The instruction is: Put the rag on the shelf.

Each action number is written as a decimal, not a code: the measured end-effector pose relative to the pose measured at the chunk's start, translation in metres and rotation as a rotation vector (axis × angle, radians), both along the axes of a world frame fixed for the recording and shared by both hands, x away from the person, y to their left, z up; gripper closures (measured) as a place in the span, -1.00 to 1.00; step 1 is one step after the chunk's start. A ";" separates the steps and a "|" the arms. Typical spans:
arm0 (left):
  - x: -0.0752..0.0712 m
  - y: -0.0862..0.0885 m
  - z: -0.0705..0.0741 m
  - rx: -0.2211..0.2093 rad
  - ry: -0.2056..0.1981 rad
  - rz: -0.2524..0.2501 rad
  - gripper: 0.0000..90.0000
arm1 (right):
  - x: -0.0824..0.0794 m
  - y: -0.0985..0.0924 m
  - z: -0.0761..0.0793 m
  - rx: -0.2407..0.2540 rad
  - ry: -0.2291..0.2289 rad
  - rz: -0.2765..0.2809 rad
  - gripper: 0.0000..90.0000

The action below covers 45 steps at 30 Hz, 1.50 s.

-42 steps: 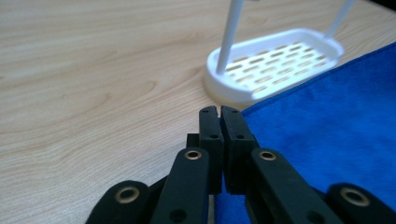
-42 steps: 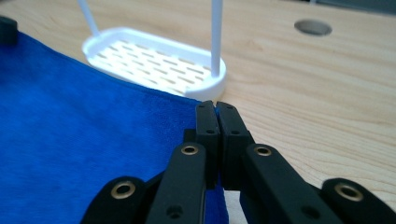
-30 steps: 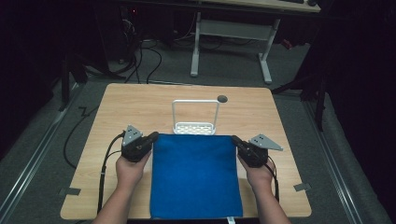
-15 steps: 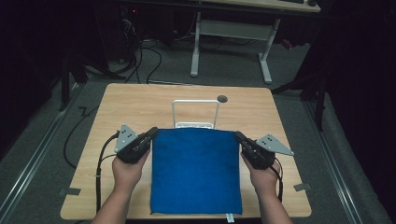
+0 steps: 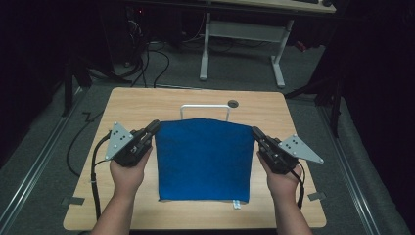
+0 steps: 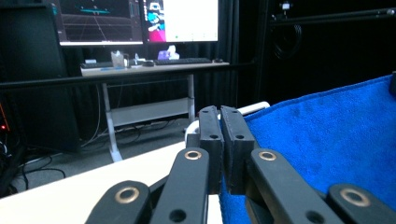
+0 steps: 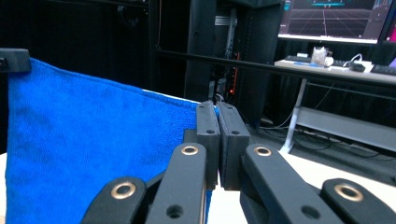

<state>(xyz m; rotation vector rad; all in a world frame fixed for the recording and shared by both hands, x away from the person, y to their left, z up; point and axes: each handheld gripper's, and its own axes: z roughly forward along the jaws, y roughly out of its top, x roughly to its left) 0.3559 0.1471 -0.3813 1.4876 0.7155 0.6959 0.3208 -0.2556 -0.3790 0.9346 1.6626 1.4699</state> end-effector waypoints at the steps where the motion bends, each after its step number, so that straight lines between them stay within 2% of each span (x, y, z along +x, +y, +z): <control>1: 0.001 0.001 0.003 -0.002 -0.008 0.004 0.96 | 0.000 0.000 0.002 0.001 0.000 -0.001 0.98; 6: 0.005 0.002 0.015 -0.008 -0.026 0.009 0.96 | 0.004 0.000 0.016 0.004 -0.022 -0.005 0.98; 8: 0.008 0.001 0.023 0.002 -0.042 0.012 0.96 | 0.006 0.000 0.021 -0.002 -0.031 -0.004 0.98; 9: 0.008 0.001 0.023 0.002 -0.042 0.012 0.96 | 0.006 0.000 0.021 -0.002 -0.031 -0.004 0.98; 11: 0.011 0.000 0.033 0.012 -0.066 0.008 0.96 | 0.009 0.000 0.029 -0.003 -0.042 -0.005 0.99; 14: 0.016 -0.001 0.040 0.012 -0.082 0.006 0.96 | 0.013 -0.001 0.037 -0.009 -0.055 -0.011 0.98; 19: 0.027 -0.002 0.045 0.023 -0.083 0.011 0.96 | 0.024 -0.002 0.044 -0.008 -0.061 -0.026 0.98; 20: 0.035 -0.001 0.046 0.029 -0.075 0.016 0.96 | 0.027 -0.003 0.046 -0.005 -0.056 -0.030 0.99; 21: 0.035 -0.001 0.046 0.029 -0.075 0.016 0.96 | 0.027 -0.003 0.046 -0.005 -0.056 -0.030 0.99; 22: 0.044 0.000 0.046 0.028 -0.062 0.017 0.96 | 0.034 -0.005 0.047 0.004 -0.047 -0.036 0.98; 23: 0.044 0.000 0.046 0.028 -0.062 0.017 0.96 | 0.034 -0.005 0.047 0.004 -0.047 -0.036 0.98; 24: 0.048 0.001 0.046 0.031 -0.056 0.020 0.96 | 0.041 -0.006 0.047 0.004 -0.035 -0.040 0.99; 25: 0.056 0.000 0.045 0.048 -0.046 0.024 0.96 | 0.044 -0.006 0.046 0.001 -0.030 -0.041 0.99; 26: 0.056 0.000 0.045 0.048 -0.046 0.024 0.96 | 0.048 -0.006 0.046 0.001 -0.021 -0.042 0.99; 29: 0.068 -0.003 0.044 0.066 -0.027 0.037 0.96 | 0.055 -0.005 0.044 0.003 -0.006 -0.048 0.99; 34: 0.084 -0.005 0.042 0.077 -0.022 0.052 0.96 | 0.072 -0.004 0.043 0.021 0.017 -0.068 0.99; 38: 0.096 -0.010 0.041 0.092 -0.025 0.068 0.96 | 0.085 -0.004 0.044 0.014 0.026 -0.089 0.99; 42: 0.114 -0.016 0.040 0.121 -0.001 0.089 0.96 | 0.099 -0.004 0.045 0.006 0.038 -0.111 0.99; 45: 0.127 -0.019 0.039 0.120 0.027 0.104 0.96 | 0.111 -0.004 0.044 -0.011 0.055 -0.124 0.99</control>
